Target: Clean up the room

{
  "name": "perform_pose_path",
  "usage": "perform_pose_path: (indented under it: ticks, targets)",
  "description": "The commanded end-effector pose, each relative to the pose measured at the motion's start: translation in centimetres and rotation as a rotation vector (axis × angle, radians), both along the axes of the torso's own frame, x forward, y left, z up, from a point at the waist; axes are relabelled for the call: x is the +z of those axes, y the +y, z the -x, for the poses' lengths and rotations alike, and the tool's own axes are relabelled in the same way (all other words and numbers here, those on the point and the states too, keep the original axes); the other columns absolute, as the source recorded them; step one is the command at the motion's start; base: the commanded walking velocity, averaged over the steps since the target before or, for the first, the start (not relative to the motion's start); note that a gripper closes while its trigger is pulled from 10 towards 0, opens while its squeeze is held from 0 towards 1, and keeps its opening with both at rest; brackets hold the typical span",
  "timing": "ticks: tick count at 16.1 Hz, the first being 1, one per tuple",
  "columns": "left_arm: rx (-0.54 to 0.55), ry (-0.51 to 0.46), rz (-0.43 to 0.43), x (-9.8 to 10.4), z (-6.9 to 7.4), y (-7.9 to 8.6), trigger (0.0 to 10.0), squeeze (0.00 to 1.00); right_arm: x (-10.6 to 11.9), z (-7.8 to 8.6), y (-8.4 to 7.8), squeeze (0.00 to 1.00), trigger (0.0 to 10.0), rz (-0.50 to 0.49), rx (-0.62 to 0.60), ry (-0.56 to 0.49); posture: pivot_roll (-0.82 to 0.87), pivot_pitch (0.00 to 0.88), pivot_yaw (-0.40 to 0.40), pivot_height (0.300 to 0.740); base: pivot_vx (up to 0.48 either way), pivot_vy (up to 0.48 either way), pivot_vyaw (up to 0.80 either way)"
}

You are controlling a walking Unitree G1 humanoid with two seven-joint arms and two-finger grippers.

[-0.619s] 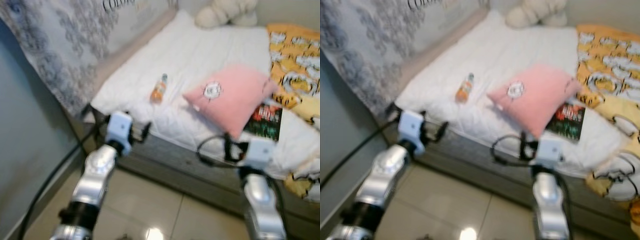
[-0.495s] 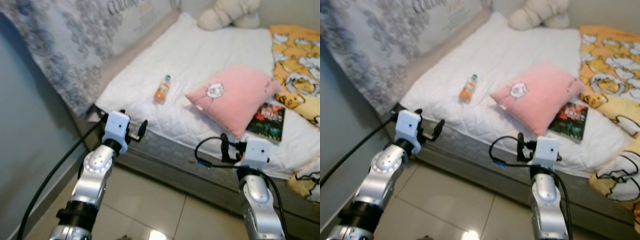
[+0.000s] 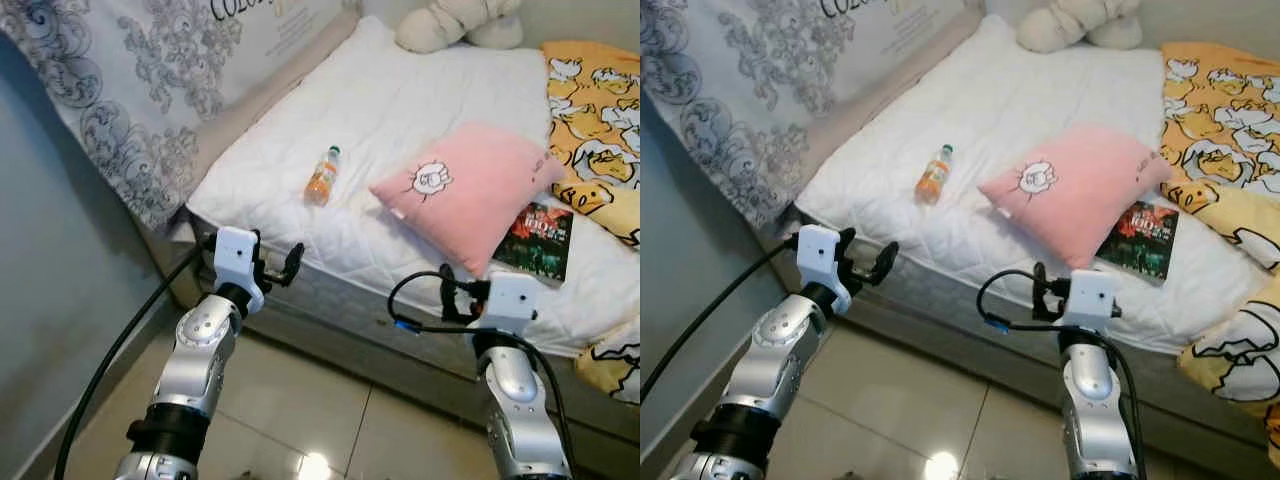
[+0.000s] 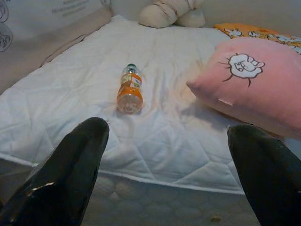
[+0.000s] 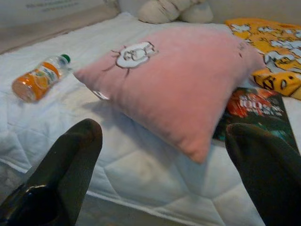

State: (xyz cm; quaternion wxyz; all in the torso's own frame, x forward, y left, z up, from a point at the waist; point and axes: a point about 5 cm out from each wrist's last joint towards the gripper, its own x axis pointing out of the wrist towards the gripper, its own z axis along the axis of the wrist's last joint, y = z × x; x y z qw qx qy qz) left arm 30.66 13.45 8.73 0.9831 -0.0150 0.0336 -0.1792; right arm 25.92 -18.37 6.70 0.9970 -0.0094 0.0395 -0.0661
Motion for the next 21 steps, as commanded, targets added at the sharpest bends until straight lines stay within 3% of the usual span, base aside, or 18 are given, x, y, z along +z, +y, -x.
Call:
perform_pose_path:
  ticks: [1, 7, 12, 17, 18, 20, 21]
  targets:
    - [-0.005, -0.027, -0.004, 0.6, -0.5, -0.3, 10.0, 0.00, 0.4, -0.2, 0.0, 0.00, 10.0, 0.018, 0.011, -0.021, 0.07, 0.000, -0.008, 0.740, 0.480, 0.000, 0.00]
    - [-0.011, -0.032, -0.028, 0.7, -0.8, -0.3, 10.0, 0.00, 0.4, -0.4, 0.7, 0.00, 10.0, 0.049, 0.055, -0.019, 0.07, 0.000, -0.011, 0.740, 0.480, 0.000, 0.00]
    - [-0.003, -0.052, -0.048, 1.1, -1.3, -0.2, 10.0, 0.00, 0.3, -0.6, 0.6, 0.00, 10.0, 0.056, 0.053, -0.014, 0.06, 0.000, -0.014, 0.740, 0.480, 0.000, -0.78]
    - [0.057, -0.035, -0.113, 1.0, -2.3, 1.1, 10.0, 0.00, 0.3, -0.3, 0.7, 0.00, 10.0, 0.037, 0.042, -0.025, 0.06, 0.000, -0.007, 0.740, 0.480, 0.000, -0.61]
    - [0.060, 0.012, -0.151, 0.4, -2.6, 1.2, 10.0, 0.00, 0.3, -0.1, 0.7, 0.00, 10.0, 0.048, 0.045, -0.024, 0.05, 0.000, -0.001, 0.740, 0.480, 0.000, 0.00]
    - [0.177, 0.173, -0.348, -2.0, -3.2, 2.9, 10.0, 0.00, 0.4, 0.6, 0.8, 0.00, 10.0, 0.050, 0.044, -0.022, 0.02, 0.000, 0.003, 0.740, 0.187, 0.000, 0.00]
    - [0.231, 0.205, -0.356, -2.3, -3.4, 3.7, 10.0, 0.00, 0.5, 1.0, 0.8, 0.00, 10.0, 0.049, 0.044, -0.025, 0.00, 0.000, 0.003, 0.740, 0.000, 0.000, 0.00]
